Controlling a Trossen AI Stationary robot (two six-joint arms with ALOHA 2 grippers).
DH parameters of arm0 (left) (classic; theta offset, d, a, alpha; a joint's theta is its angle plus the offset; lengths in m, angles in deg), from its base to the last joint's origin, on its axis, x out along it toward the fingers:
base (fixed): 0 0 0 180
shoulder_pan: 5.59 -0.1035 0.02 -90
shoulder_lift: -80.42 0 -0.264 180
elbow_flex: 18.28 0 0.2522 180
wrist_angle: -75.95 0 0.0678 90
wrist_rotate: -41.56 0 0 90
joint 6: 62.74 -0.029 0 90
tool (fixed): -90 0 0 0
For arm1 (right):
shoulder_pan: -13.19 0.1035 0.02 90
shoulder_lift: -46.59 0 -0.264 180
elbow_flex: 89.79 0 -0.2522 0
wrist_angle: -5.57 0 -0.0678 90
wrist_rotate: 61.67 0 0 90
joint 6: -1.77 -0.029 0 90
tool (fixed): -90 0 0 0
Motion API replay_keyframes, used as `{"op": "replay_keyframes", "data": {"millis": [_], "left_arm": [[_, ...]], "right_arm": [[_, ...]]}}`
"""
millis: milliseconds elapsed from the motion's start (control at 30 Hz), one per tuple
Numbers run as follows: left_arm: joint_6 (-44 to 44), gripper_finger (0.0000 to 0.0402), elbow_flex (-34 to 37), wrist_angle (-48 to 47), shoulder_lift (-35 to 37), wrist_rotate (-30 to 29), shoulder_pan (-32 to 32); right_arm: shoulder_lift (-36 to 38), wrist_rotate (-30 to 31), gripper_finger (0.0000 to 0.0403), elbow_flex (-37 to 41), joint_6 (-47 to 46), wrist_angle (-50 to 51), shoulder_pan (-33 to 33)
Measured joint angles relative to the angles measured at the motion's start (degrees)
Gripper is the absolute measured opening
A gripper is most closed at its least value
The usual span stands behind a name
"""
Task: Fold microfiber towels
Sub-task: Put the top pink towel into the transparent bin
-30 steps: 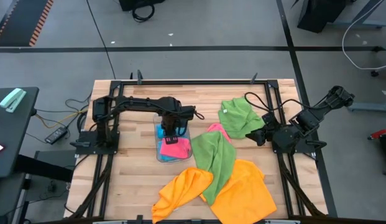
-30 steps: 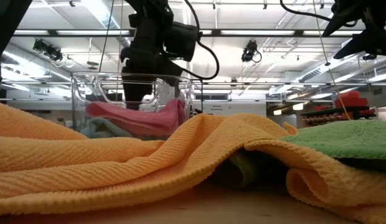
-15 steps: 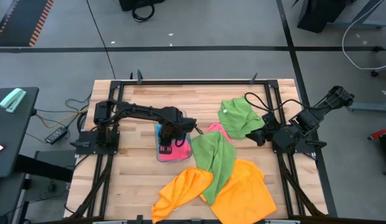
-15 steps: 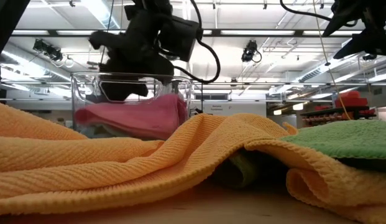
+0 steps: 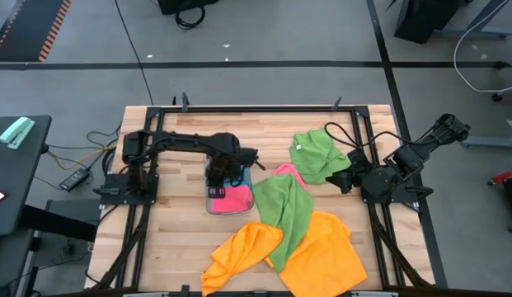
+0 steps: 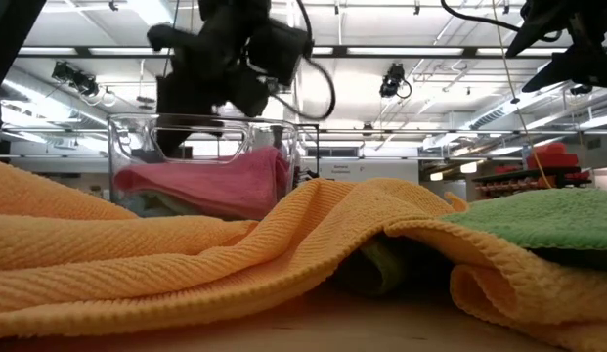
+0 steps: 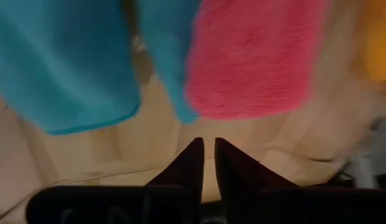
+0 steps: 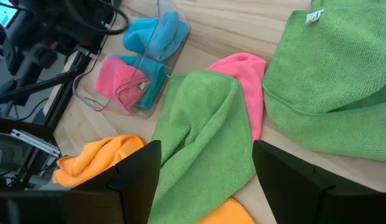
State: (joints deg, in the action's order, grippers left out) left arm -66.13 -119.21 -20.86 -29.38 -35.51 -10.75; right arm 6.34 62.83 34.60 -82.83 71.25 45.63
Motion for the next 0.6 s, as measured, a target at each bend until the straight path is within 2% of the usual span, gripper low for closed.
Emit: {"op": "replay_keyframes", "data": {"millis": [100,267,433,500,600], "left_arm": [[-0.5,0.0035,-1.6,2.6,0.9,1.3,0.4],[1.8,0.0023,-1.9,14.9,1.4,6.3,2.3],[3.2,0.0018,-0.2,25.8,1.5,6.5,5.2],[3.7,0.0019,1.5,28.2,1.5,4.0,5.8],[8.1,0.0022,4.3,28.7,1.5,-6.2,5.4]], "right_arm": [[0.0,0.0,0.0262,0.0,0.1,0.0,0.0],[-0.1,0.0,0.0262,0.0,0.2,0.0,0.0],[-0.4,0.0,0.0262,0.0,0.1,-0.2,0.0],[-0.4,0.0,0.0262,0.0,-0.3,-0.3,0.0],[-0.4,0.0,0.0262,0.0,-0.4,-0.3,0.0]]}}
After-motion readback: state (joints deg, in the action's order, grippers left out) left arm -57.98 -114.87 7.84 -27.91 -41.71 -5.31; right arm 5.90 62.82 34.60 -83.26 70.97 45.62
